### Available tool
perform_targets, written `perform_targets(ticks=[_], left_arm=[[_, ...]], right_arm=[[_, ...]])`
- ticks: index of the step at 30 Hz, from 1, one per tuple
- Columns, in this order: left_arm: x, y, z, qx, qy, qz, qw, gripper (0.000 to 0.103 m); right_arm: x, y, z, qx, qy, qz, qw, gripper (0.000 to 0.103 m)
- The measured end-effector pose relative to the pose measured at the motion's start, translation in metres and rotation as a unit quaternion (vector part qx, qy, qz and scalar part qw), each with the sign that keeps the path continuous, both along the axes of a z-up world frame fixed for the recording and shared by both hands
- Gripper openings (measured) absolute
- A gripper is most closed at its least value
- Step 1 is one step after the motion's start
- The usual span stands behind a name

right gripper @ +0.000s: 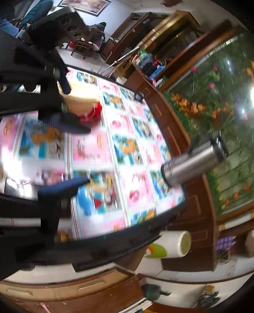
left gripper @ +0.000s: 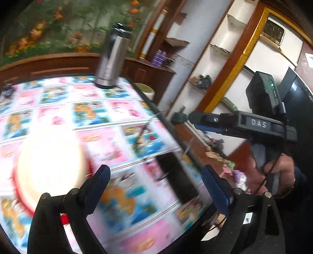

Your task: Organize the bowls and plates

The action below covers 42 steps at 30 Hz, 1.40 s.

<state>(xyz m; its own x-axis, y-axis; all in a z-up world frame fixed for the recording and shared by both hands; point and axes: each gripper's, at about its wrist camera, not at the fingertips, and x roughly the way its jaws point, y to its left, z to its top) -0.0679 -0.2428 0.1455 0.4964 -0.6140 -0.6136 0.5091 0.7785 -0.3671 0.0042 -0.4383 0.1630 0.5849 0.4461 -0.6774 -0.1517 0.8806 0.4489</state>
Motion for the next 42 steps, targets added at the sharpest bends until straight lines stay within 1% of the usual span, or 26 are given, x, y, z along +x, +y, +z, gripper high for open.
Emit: perform_targets(ticks=[4,7,10,13,14,15,16,19,20,21,22,25,27,28,30,31,34,39,42], left_arm=[[-0.031,0.046,-0.010,0.047,-0.019,0.055,0.9972,0.096],[-0.043,0.077,-0.025,0.079,-0.005,0.098,0.9921,0.097],[-0.049,0.096,-0.034,0.125,-0.004,0.135,0.9828,0.097],[-0.050,0.109,-0.030,0.179,-0.014,0.176,0.9679,0.097],[-0.048,0.112,-0.029,0.201,-0.015,0.194,0.9601,0.097],[-0.047,0.116,-0.027,0.215,-0.021,0.207,0.9541,0.097],[-0.048,0.121,-0.025,0.219,-0.026,0.213,0.9517,0.097],[-0.051,0.139,-0.022,0.213,-0.026,0.226,0.9500,0.099],[-0.049,0.143,-0.021,0.219,-0.026,0.234,0.9468,0.100],[-0.049,0.146,-0.021,0.226,-0.028,0.239,0.9439,0.100],[-0.048,0.147,-0.020,0.230,-0.030,0.240,0.9429,0.100],[-0.050,0.150,-0.016,0.230,-0.040,0.243,0.9417,0.100],[-0.050,0.147,-0.016,0.246,-0.047,0.244,0.9369,0.100],[-0.052,0.147,-0.015,0.249,-0.054,0.243,0.9361,0.100],[-0.053,0.147,-0.015,0.244,-0.055,0.237,0.9387,0.101],[-0.054,0.146,-0.015,0.245,-0.055,0.237,0.9385,0.101],[-0.052,0.146,-0.016,0.259,-0.052,0.244,0.9331,0.101],[-0.052,0.146,-0.018,0.267,-0.041,0.247,0.9307,0.101],[-0.053,0.146,-0.018,0.270,-0.042,0.249,0.9289,0.101]], right_arm=[[-0.017,0.063,-0.012,-0.017,0.017,0.045,0.999,0.065],[-0.030,0.103,-0.027,-0.034,0.036,0.075,0.996,0.067],[-0.039,0.134,-0.038,-0.046,0.053,0.092,0.993,0.073],[-0.046,0.156,-0.037,-0.059,0.052,0.101,0.992,0.077],[-0.048,0.161,-0.035,-0.063,0.048,0.103,0.992,0.080],[-0.051,0.165,-0.033,-0.067,0.044,0.103,0.991,0.081],[-0.053,0.170,-0.030,-0.072,0.040,0.104,0.991,0.082],[-0.060,0.182,-0.024,-0.085,0.027,0.108,0.990,0.086],[-0.063,0.186,-0.022,-0.090,0.024,0.107,0.990,0.087],[-0.064,0.188,-0.022,-0.092,0.023,0.106,0.990,0.087],[-0.065,0.189,-0.021,-0.093,0.022,0.104,0.990,0.088],[-0.067,0.191,-0.020,-0.095,0.022,0.095,0.991,0.088],[-0.068,0.193,-0.019,-0.098,0.023,0.091,0.991,0.088],[-0.070,0.194,-0.019,-0.100,0.024,0.090,0.991,0.088],[-0.073,0.197,-0.018,-0.103,0.024,0.090,0.990,0.088],[-0.074,0.198,-0.018,-0.105,0.024,0.090,0.990,0.088],[-0.076,0.199,-0.018,-0.110,0.024,0.090,0.990,0.088],[-0.078,0.200,-0.019,-0.112,0.029,0.089,0.989,0.088],[-0.079,0.201,-0.018,-0.113,0.029,0.092,0.989,0.088]])
